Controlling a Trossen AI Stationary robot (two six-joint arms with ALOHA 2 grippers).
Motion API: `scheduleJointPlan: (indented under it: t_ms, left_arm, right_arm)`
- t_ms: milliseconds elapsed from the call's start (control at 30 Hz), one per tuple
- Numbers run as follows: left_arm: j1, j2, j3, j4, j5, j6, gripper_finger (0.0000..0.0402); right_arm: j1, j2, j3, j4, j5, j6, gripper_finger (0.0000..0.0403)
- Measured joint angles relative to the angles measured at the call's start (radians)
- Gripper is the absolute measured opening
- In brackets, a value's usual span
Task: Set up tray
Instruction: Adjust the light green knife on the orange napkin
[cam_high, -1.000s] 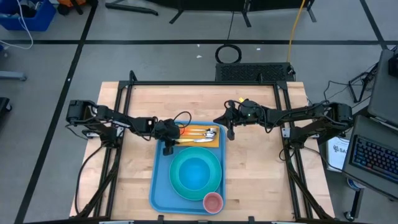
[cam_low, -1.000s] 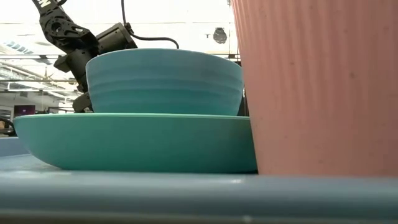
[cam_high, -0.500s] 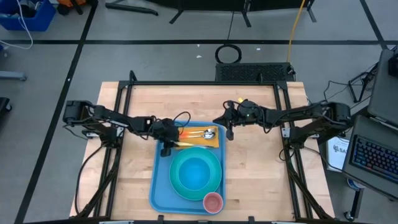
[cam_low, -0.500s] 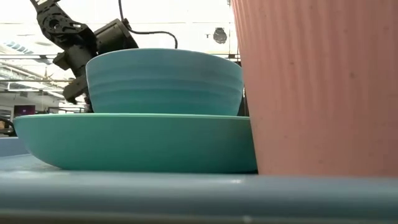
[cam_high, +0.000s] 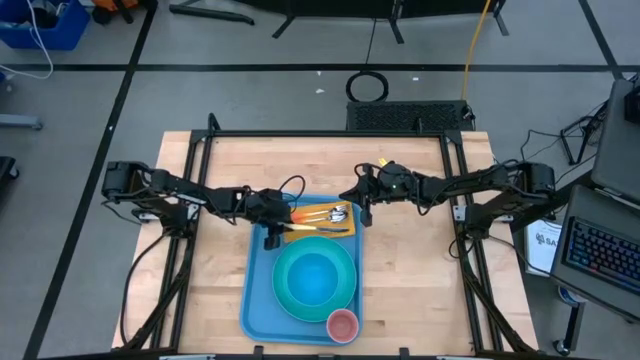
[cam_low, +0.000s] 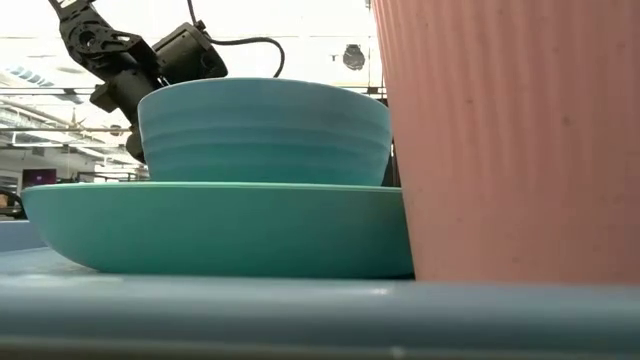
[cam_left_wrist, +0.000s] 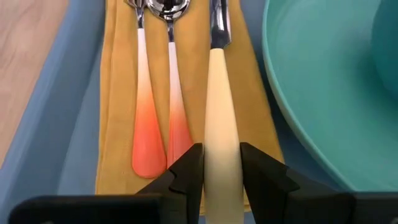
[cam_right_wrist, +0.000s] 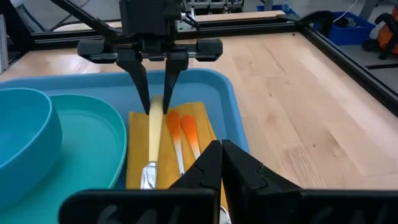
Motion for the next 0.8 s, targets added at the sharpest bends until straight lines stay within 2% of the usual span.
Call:
scheduleJointPlan:
  t_ms: [267, 433, 800]
  left_arm:
    - [0.0, 0.0, 0.0, 0.006, 0.002, -0.042, 0.0105]
    - [0.0, 0.0, 0.0, 0.009, 0.008, -0.058, 0.0083]
    - [0.001, 0.0, 0.002, 0.033, -0.001, -0.088, 0.0084]
  right_arm:
    - [0.0, 0.0, 0.0, 0.006, -0.001, -0.002, 0.0]
    - [0.0, 0.0, 0.0, 0.005, -0.001, -0.003, 0.0]
    - [0.0, 0.0, 0.0, -0.01, -0.003, -0.005, 0.0]
